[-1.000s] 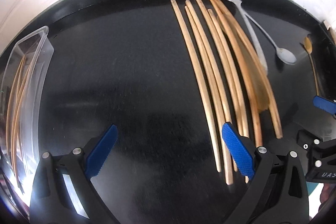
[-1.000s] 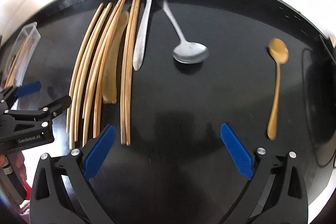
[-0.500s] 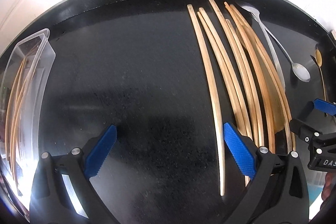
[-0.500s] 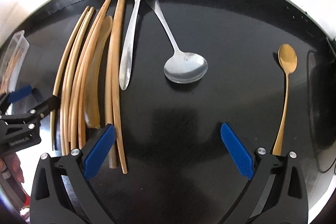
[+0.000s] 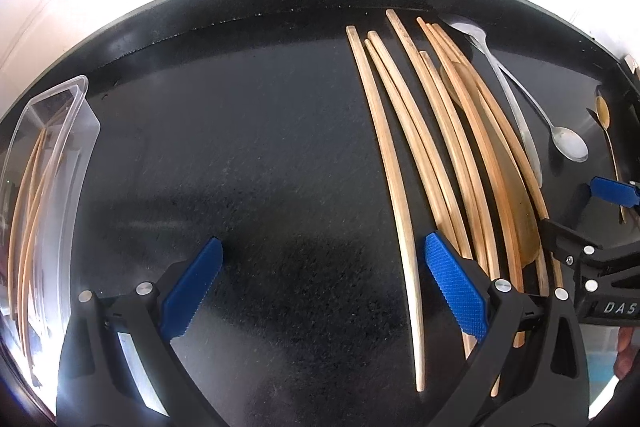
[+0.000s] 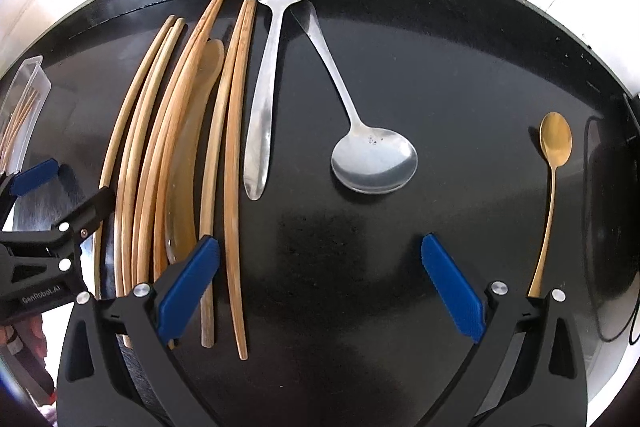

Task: Organize utensils

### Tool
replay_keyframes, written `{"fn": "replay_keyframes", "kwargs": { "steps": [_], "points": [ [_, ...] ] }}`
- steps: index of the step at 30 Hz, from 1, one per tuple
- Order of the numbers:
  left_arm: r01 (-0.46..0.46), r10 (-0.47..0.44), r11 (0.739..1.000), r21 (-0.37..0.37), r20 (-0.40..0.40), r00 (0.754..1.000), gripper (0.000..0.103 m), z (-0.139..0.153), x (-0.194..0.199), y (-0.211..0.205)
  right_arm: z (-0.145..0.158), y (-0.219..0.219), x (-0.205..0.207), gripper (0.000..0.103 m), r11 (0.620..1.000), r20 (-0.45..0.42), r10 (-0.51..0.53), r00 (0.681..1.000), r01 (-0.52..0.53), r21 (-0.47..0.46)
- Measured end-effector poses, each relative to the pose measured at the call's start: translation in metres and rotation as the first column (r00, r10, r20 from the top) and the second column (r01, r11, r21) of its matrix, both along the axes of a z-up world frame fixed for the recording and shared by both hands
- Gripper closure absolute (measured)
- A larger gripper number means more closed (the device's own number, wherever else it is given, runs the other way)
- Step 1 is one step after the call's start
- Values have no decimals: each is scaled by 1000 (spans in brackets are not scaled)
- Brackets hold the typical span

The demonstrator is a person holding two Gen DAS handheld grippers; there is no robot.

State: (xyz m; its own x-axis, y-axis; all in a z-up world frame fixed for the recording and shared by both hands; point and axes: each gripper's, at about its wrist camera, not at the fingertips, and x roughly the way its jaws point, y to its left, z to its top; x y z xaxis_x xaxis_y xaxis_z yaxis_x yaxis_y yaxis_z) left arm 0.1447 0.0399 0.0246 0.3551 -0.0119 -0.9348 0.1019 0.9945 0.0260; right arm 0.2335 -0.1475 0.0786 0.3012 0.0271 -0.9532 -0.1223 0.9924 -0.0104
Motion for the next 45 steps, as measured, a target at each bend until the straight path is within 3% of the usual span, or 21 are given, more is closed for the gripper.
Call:
{"fn": "replay_keyframes", "kwargs": {
  "steps": [4,5,6,7,8,9,10,14,17,24,29,35,42,43,44,45],
  "points": [
    [35,-35,999,1,-44,998,5,1,10,-7,1,3,-1,5,998,-16,56,998,-56,-2],
    [60,-60,998,-1,-48,997,10,2,10,-8,2,0,-5,5,997,-12,80,997,-80,1],
    [70,-70,998,-3,-28,997,23,5,10,-9,4,-1,-10,7,996,8,94,996,-94,12],
    [84,-84,996,18,22,996,98,15,8,-12,8,-3,-10,21,994,38,107,993,-108,9],
    [87,-88,995,51,17,996,97,16,10,-15,15,-1,-14,58,991,73,133,988,-134,11],
    [94,-94,995,27,10,996,97,16,13,-15,19,1,-16,96,989,85,144,986,-146,12],
    [101,-101,995,0,4,995,98,17,15,-16,20,3,-15,96,989,65,143,988,-144,19],
    [118,-118,991,-62,-5,993,97,24,7,-20,15,-8,-24,96,983,25,88,996,-90,162],
    [137,-136,988,-78,14,991,97,35,-5,-25,21,-13,-32,96,977,31,59,998,-64,205],
    [152,-143,984,-91,93,985,97,71,-34,-25,60,-6,-54,96,959,105,49,993,-76,274],
    [150,-140,982,-110,101,985,97,82,-51,-5,75,9,-68,96,952,131,63,989,-99,288],
    [116,-107,985,-131,69,992,97,75,-64,20,42,29,-75,96,954,-22,85,996,-75,291],
    [100,-94,985,-143,42,995,97,61,-72,34,10,35,-70,94,975,-100,57,993,-34,219],
    [100,-95,985,-143,40,995,97,61,-72,35,9,35,-68,82,977,-90,49,995,-30,209],
    [100,-96,985,-141,39,995,97,60,-73,37,11,35,-65,42,980,-66,41,997,-27,198],
    [100,-96,985,-141,38,995,97,60,-73,38,15,37,-63,17,985,-49,32,998,-24,172]
  ]
}}
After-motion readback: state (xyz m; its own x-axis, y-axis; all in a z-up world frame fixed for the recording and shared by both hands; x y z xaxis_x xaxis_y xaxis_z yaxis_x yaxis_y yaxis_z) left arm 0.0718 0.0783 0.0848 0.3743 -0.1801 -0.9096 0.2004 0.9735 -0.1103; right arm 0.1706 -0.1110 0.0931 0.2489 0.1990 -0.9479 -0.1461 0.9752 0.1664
